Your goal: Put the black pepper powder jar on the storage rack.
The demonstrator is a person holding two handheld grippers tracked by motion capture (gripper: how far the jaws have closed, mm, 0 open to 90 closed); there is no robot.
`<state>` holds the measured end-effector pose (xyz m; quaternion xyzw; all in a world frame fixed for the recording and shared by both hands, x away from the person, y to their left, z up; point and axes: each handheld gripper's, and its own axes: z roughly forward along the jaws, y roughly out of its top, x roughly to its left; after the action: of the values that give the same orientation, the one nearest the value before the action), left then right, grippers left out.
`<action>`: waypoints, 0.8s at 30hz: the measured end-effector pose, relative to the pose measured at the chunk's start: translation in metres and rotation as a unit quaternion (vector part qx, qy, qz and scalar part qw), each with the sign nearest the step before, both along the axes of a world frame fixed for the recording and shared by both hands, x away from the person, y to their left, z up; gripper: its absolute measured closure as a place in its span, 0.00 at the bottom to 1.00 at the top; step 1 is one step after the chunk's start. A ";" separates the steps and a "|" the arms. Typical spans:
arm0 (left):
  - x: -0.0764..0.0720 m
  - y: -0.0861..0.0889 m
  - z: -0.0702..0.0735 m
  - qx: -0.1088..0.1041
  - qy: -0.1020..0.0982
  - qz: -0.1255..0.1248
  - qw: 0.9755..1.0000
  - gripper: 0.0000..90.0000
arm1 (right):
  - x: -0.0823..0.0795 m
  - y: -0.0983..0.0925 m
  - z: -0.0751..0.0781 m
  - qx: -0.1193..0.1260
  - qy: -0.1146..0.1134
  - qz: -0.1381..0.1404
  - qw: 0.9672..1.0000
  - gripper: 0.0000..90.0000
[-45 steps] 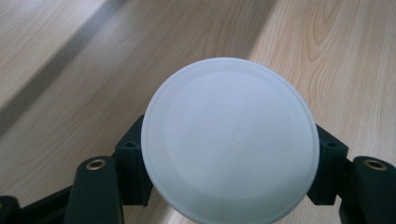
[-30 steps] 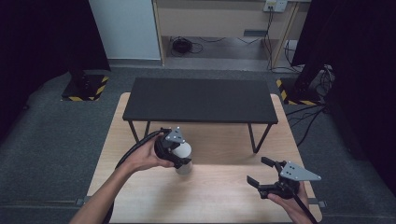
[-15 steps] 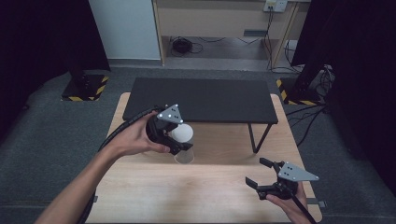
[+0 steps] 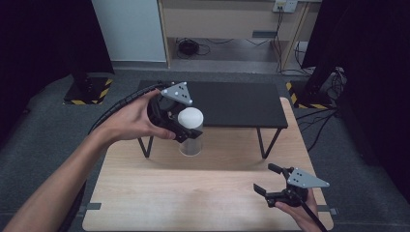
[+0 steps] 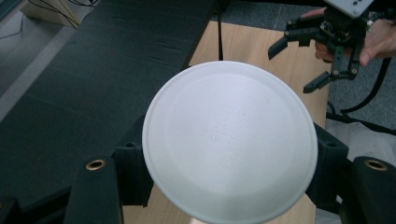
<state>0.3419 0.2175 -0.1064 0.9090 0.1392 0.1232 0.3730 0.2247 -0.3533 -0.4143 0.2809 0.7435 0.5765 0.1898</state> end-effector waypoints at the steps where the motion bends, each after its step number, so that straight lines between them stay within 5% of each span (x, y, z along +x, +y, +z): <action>1: 0.001 0.000 0.001 -0.004 -0.002 0.005 1.000 0.36 | 0.000 0.000 0.000 0.000 0.001 0.000 1.000 0.10; 14: 0.035 -0.005 0.005 -0.027 -0.014 0.068 0.997 0.36 | 0.000 0.000 0.000 -0.005 0.000 0.002 1.000 0.10; 24: 0.057 0.004 -0.001 -0.038 -0.033 0.126 0.991 0.36 | 0.001 -0.001 0.000 -0.005 0.003 0.000 1.000 0.10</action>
<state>0.3984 0.2215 -0.1072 0.8651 0.2446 0.1934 0.3930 0.2256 -0.3545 -0.4148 0.2816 0.7469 0.5717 0.1895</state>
